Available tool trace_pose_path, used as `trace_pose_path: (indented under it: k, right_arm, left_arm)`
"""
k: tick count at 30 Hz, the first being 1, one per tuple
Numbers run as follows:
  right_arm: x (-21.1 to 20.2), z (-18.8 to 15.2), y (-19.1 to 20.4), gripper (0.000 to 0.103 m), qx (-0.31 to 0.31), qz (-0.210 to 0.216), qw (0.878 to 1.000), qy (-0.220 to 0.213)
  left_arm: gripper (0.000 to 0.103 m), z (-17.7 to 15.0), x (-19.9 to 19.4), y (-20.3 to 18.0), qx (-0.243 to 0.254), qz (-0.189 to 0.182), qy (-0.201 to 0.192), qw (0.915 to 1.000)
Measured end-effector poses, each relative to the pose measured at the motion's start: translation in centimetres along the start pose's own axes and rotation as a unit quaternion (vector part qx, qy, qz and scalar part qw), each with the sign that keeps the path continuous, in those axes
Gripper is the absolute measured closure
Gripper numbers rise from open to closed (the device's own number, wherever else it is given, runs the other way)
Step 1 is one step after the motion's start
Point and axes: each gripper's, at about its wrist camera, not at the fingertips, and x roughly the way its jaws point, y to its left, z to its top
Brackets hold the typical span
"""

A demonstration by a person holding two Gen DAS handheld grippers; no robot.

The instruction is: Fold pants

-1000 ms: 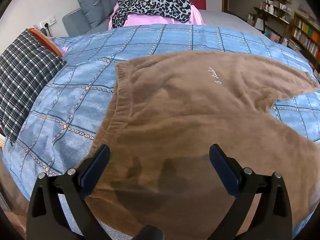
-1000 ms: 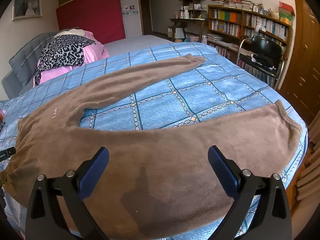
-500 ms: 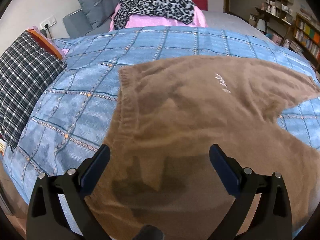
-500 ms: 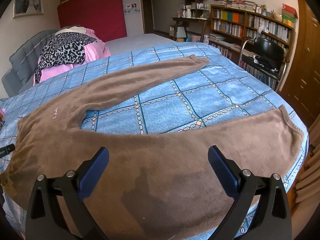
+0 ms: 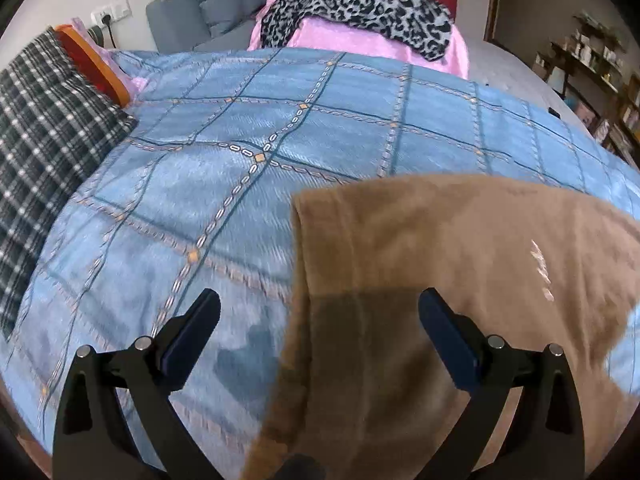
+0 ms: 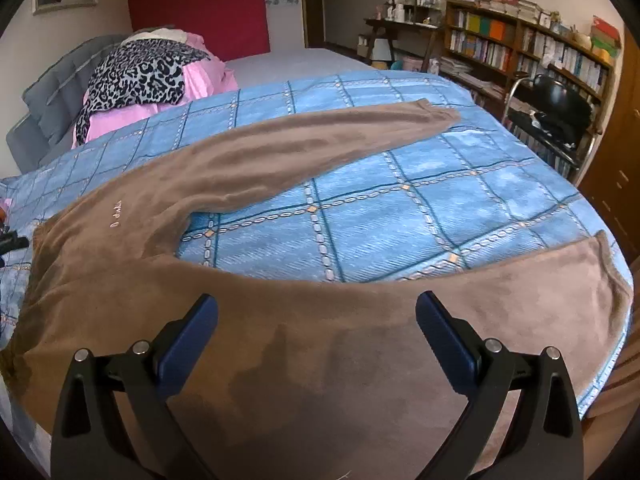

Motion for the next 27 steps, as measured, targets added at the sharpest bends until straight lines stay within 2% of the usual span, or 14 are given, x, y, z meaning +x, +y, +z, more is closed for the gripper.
trace_pose_path:
  k: [3, 6, 12, 14, 16, 18, 19, 22, 24, 27]
  right_arm:
    - [0.7, 0.2, 0.9, 0.005, -0.008, 0.002, 1.0, 0.008]
    - [1.5, 0.4, 1.8, 0.005, -0.014, 0.001, 1.0, 0.015]
    - [3.2, 0.8, 3.3, 0.005, -0.024, 0.001, 0.999, 0.031]
    - [3.5, 1.0, 3.8, 0.005, -0.028, 0.002, 0.999, 0.031]
    - [3.8, 1.1, 4.1, 0.005, -0.03, 0.004, 0.999, 0.032]
    - [4.1, 1.3, 4.4, 0.005, -0.034, 0.001, 0.999, 0.033]
    - [4.3, 1.4, 4.5, 0.005, -0.036, 0.0, 0.999, 0.033]
    - [4.7, 1.9, 4.4, 0.005, -0.034, -0.001, 0.999, 0.033]
    - [4.9, 2.2, 4.2, 0.005, -0.033, -0.003, 0.999, 0.03]
    - [5.3, 2.8, 3.9, 0.005, -0.033, -0.005, 0.999, 0.027]
  left_arm:
    - [0.003, 2.0, 3.2, 1.1, -0.01, -0.031, 0.02, 0.9993]
    - [0.003, 3.4, 5.5, 2.0, -0.025, -0.066, 0.022, 0.9973]
    - [0.005, 5.3, 9.0, 2.6, -0.048, -0.11, 0.032, 0.9923]
    - [0.015, 5.5, 9.8, 2.8, -0.058, -0.126, 0.04, 0.9896]
    - [0.016, 5.8, 10.3, 2.7, -0.066, -0.148, 0.044, 0.9858]
    - [0.028, 5.9, 10.3, 2.3, -0.059, -0.164, 0.039, 0.984]
    - [0.03, 5.9, 10.3, 2.0, -0.053, -0.176, 0.04, 0.9822]
    - [0.045, 5.8, 10.3, 1.3, -0.037, -0.165, 0.039, 0.9849]
    - [0.065, 5.6, 10.3, 1.2, -0.039, -0.155, 0.042, 0.9862]
    - [0.07, 5.6, 9.7, 1.7, -0.049, -0.163, 0.043, 0.9845]
